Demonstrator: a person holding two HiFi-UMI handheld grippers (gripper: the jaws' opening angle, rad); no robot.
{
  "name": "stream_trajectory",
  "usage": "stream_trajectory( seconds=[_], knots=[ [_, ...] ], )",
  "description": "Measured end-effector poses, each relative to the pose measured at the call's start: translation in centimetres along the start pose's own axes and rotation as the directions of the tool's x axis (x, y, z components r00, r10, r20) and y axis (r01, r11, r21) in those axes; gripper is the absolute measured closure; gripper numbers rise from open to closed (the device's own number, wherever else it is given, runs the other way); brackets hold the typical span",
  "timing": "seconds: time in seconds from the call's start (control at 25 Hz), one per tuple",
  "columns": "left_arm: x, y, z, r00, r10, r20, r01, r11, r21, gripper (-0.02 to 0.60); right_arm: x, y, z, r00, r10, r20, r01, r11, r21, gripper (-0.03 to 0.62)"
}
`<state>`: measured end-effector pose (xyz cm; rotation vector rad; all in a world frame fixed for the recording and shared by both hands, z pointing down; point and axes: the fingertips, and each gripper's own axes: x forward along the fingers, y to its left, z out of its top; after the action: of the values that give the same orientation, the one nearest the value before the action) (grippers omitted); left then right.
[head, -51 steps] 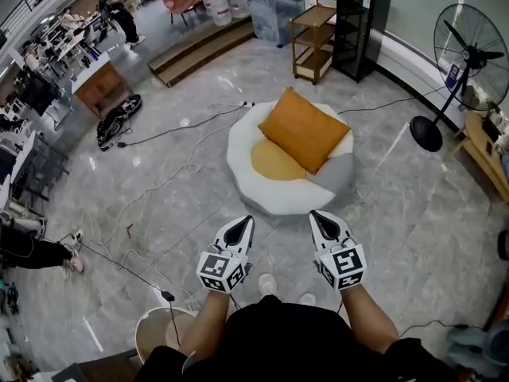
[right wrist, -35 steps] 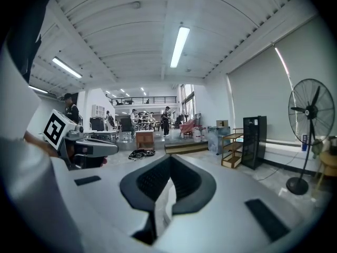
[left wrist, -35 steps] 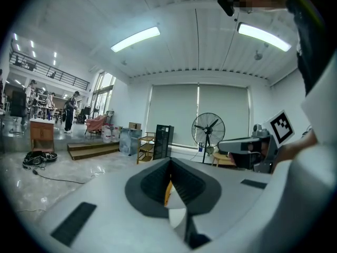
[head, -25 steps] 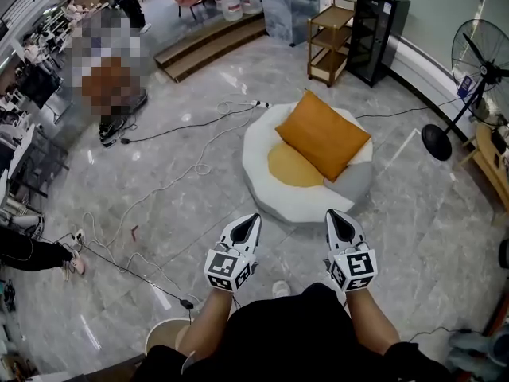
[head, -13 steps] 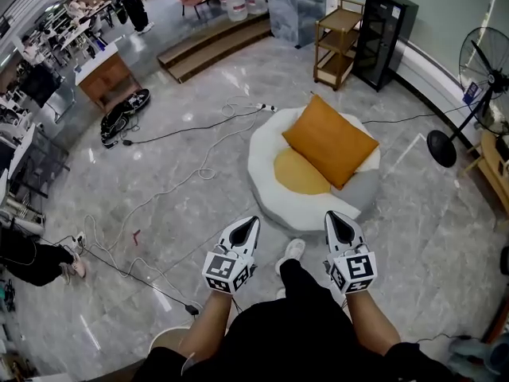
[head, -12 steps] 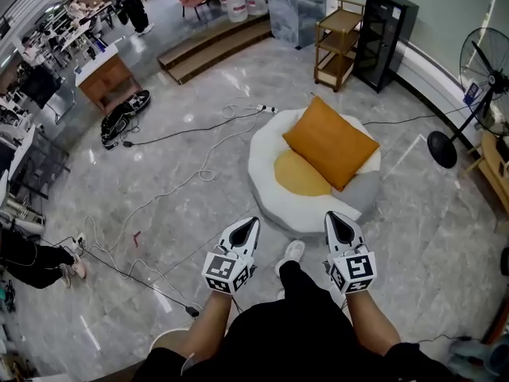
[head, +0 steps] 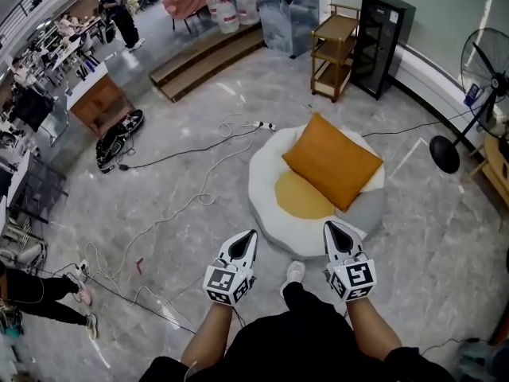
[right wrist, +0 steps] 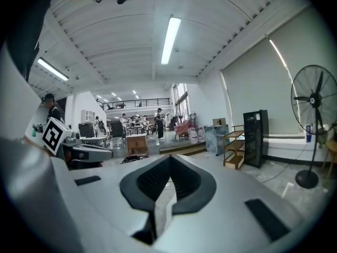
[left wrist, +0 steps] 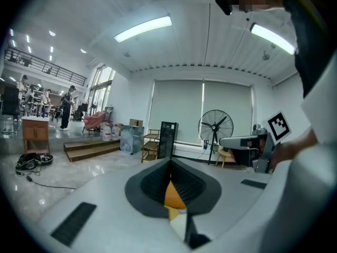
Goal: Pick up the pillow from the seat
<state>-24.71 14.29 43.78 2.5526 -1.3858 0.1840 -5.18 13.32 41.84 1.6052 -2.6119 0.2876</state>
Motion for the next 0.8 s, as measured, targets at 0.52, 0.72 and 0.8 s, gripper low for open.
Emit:
stream_trajectory(
  seconds=[0.52, 0.72, 0.8],
  knots=[
    [11.2, 5.8, 4.2, 0.997, -0.067, -0.029, 0.069, 0.995, 0.072, 0.569, 10.2, -4.7, 2.8, 1.000, 0.001, 0.019, -0.002, 0.999, 0.048, 0.588],
    [14.7, 5.8, 6.8, 0.995, -0.098, 0.001, 0.098, 0.992, 0.080, 0.569, 11.7, -6.7, 5.8, 0.997, -0.019, 0.069, 0.018, 1.000, 0.008, 0.588],
    [16.4, 6.1, 7.0, 0.994, -0.110, -0.010, 0.111, 0.992, 0.066, 0.569, 12.2, -7.5, 5.8, 0.997, -0.034, 0.063, 0.033, 0.999, 0.013, 0.588]
  ],
)
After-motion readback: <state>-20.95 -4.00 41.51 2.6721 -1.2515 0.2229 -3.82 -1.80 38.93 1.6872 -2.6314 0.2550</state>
